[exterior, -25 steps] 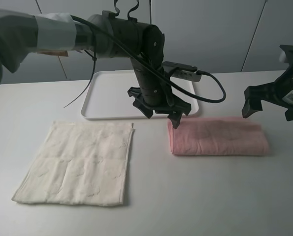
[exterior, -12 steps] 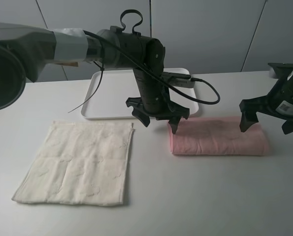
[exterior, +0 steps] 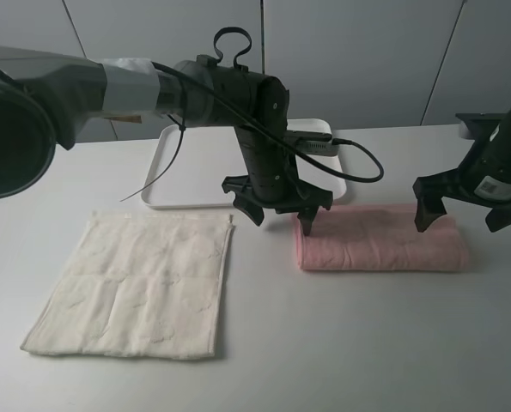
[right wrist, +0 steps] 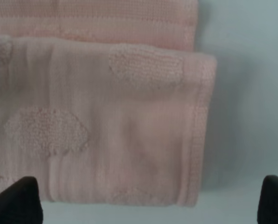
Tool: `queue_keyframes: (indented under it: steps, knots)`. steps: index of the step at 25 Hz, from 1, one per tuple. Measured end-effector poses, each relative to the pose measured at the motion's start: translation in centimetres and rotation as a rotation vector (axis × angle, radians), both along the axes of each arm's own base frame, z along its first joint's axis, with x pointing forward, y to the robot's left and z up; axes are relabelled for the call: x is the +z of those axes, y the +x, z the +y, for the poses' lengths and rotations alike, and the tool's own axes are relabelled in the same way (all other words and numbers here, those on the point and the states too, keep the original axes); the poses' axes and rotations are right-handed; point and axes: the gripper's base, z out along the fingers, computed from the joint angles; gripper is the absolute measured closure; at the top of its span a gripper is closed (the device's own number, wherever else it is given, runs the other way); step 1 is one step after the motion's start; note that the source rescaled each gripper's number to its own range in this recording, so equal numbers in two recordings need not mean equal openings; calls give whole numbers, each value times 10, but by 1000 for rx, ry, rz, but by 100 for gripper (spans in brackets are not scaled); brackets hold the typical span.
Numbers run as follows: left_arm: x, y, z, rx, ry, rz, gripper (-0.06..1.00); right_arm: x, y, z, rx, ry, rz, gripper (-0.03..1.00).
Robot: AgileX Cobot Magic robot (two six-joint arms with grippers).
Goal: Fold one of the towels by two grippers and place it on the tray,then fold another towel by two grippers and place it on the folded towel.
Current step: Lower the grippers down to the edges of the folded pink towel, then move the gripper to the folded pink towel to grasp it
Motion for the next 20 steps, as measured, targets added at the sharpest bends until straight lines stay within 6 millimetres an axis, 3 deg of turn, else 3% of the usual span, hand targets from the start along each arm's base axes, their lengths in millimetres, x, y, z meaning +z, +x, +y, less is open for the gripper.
queue_keyframes:
  steps: [3, 20]
  knots:
    - [-8, 0, 0, 0, 10, 11, -3, -1, 1, 0, 11, -6, 1, -3]
    - [-10, 1, 4, -6, 67, 8, -3, -15, 3, -1, 71, -26, 58, -3]
